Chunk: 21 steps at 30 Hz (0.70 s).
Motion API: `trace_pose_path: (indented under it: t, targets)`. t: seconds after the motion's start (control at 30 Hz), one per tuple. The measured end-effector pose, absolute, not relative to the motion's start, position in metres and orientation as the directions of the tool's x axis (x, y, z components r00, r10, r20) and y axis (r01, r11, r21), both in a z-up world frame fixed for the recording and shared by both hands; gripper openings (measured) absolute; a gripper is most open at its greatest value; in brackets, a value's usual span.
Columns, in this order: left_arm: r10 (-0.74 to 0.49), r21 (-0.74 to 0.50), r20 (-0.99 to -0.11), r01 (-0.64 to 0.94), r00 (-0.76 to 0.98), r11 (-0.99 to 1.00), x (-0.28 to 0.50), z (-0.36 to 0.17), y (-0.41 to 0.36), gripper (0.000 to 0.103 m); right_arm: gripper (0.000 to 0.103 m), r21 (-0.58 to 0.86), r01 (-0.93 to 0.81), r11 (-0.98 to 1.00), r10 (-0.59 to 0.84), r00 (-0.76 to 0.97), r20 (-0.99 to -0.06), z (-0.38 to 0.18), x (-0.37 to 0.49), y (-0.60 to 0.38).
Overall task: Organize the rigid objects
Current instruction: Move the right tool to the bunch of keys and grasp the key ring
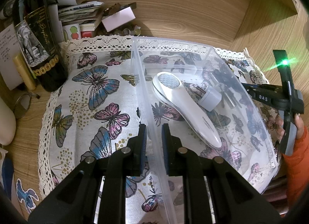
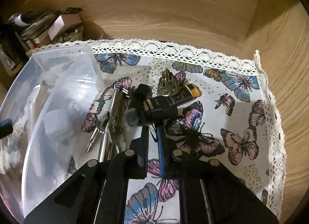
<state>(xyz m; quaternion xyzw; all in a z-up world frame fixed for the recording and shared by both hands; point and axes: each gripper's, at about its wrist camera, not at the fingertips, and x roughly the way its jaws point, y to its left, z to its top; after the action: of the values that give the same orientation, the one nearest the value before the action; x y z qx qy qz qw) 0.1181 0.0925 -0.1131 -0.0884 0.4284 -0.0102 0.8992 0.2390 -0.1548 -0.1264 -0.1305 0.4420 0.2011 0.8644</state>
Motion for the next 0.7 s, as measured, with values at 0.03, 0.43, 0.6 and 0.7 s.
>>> trace_pose_path:
  t: [0.03, 0.43, 0.6, 0.7]
  targets:
    - [-0.094, -0.168, -0.769, -0.058, 0.633, 0.984, 0.118, -0.113, 0.093, 0.015, 0.007, -0.044, -0.468, 0.883, 0.238, 0.526, -0.816, -0.125, 0.236, -0.156]
    - [-0.096, -0.170, -0.769, -0.058, 0.632, 0.984, 0.119, -0.114, 0.093, 0.015, 0.022, 0.000, -0.533, 0.846, 0.294, 0.467, -0.834, -0.119, 0.208, -0.145]
    - [-0.096, -0.170, -0.769, -0.058, 0.632, 0.984, 0.119, -0.114, 0.093, 0.015, 0.022, -0.030, -0.536, 0.844, 0.271, 0.473, -0.838, -0.128, 0.215, -0.131]
    - [-0.098, -0.173, -0.769, -0.059, 0.631, 0.983, 0.119, -0.114, 0.093, 0.015, 0.022, -0.044, -0.503, 0.863, 0.250, 0.501, -0.828, -0.129, 0.225, -0.129]
